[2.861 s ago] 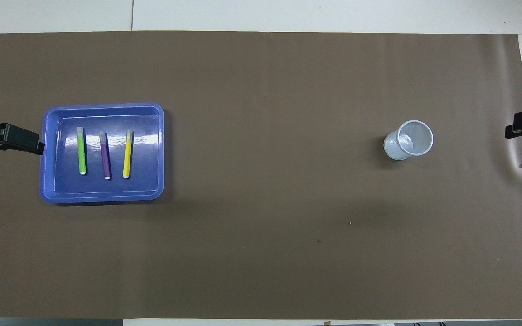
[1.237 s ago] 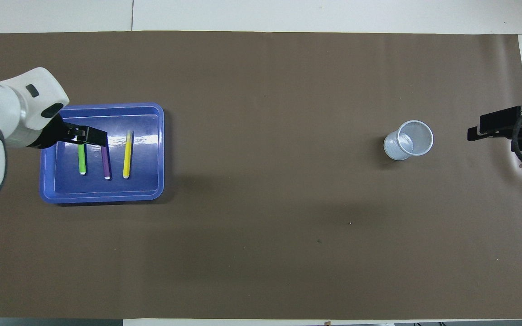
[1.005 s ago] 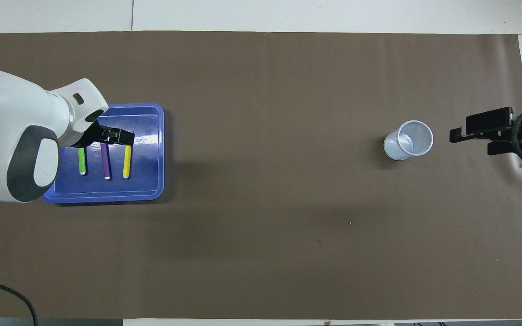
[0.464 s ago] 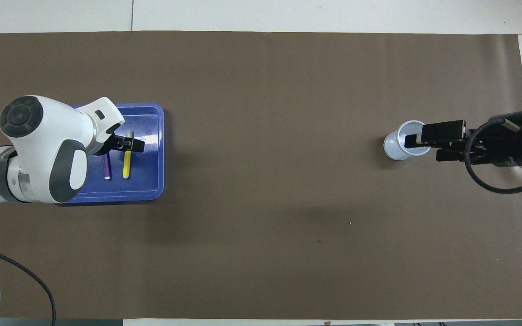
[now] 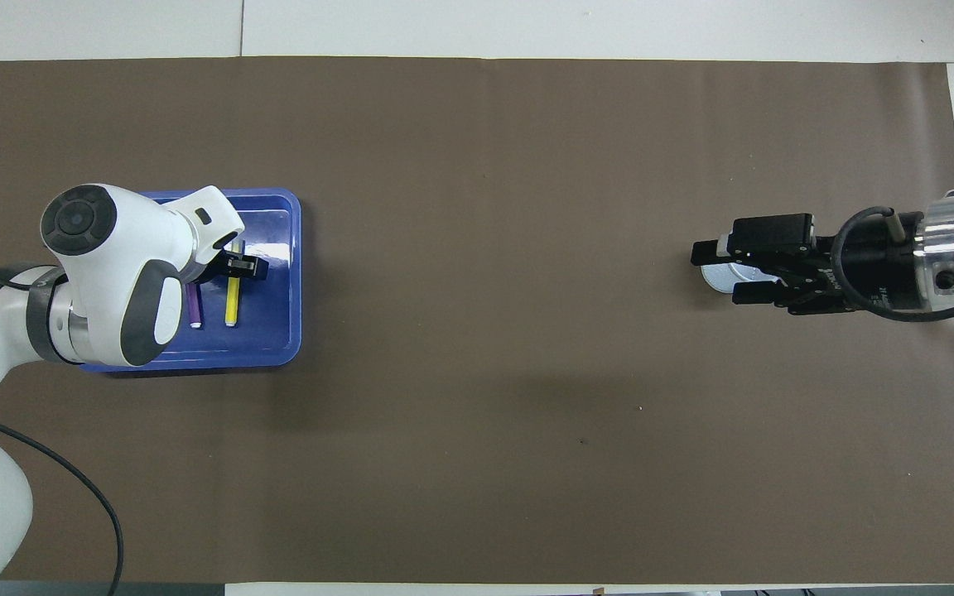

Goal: Transfer and insert pens with both arms
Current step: 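Grasp the yellow pen in the tray with the left gripper, then lift the yellow pen with the left gripper while the right gripper approaches, then grasp the yellow pen with the right gripper while the left gripper releases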

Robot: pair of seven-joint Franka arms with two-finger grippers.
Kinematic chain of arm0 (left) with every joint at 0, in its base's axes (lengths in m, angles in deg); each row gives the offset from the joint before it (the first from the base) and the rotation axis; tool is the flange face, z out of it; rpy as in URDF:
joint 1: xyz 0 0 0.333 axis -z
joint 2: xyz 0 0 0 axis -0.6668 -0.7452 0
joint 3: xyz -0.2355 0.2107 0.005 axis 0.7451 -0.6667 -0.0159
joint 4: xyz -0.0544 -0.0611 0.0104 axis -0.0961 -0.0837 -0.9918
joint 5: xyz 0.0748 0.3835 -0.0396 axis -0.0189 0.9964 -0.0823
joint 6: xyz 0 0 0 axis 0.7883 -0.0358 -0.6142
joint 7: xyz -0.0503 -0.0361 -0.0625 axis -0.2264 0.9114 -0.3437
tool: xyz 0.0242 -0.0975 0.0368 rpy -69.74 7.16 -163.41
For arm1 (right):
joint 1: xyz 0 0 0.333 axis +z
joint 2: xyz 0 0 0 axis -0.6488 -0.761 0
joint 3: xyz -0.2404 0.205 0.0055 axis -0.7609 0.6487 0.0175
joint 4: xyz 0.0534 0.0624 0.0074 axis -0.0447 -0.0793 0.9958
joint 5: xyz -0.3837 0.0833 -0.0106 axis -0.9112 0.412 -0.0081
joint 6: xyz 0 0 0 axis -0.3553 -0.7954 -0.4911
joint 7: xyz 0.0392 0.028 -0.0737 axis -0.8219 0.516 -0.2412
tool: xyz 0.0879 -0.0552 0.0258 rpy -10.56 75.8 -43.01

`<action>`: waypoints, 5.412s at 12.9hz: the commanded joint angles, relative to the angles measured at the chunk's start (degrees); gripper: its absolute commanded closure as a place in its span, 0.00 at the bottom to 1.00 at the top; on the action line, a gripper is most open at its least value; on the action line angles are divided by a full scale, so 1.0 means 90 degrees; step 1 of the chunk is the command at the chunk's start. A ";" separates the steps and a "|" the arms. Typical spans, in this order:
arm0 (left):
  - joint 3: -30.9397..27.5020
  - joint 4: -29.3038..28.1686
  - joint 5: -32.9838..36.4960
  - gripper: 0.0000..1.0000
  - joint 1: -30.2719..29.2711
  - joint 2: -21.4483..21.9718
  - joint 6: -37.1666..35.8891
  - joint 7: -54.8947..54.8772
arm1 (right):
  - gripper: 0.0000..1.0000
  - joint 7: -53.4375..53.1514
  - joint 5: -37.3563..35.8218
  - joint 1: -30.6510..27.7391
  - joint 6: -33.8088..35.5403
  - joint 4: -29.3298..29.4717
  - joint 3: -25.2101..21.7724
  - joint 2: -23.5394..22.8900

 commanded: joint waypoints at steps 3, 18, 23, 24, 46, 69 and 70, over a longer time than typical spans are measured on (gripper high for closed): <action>-0.0011 -0.0003 0.0197 1.00 0.0009 -0.0048 0.0166 0.0090 | 0.00 -0.0333 0.0599 0.0138 -0.0485 -0.0429 0.0057 0.0166; 0.0028 0.2223 -0.1314 1.00 0.0847 0.0411 -0.2276 0.4469 | 0.00 -0.0538 0.1293 0.0890 -0.1637 -0.0760 0.0067 0.0185; 0.0028 0.2351 -0.1756 1.00 0.1882 0.0333 -0.1312 0.7818 | 0.00 -0.0001 0.2719 0.1427 -0.2643 -0.1162 0.0067 0.0068; 0.0028 0.2341 -0.1756 1.00 0.2087 0.0333 -0.1057 0.8472 | 0.00 0.0028 0.2720 0.1525 -0.2673 -0.1162 0.0067 0.0068; 0.0048 0.2351 -0.1873 1.00 0.3544 0.0314 -0.0117 1.1135 | 0.33 0.0731 0.2457 0.1253 -0.2234 -0.1240 0.0048 -0.0176; -0.0020 0.2233 -0.1629 0.00 0.3272 0.0489 -0.0838 0.9245 | 1.00 0.0780 0.0512 0.0737 -0.1241 -0.0598 0.0048 -0.0341; -0.0020 0.2233 -0.1629 0.00 0.3145 0.0528 -0.1043 0.8631 | 1.00 0.0935 -0.0270 0.0445 -0.0822 -0.0267 0.0048 -0.0400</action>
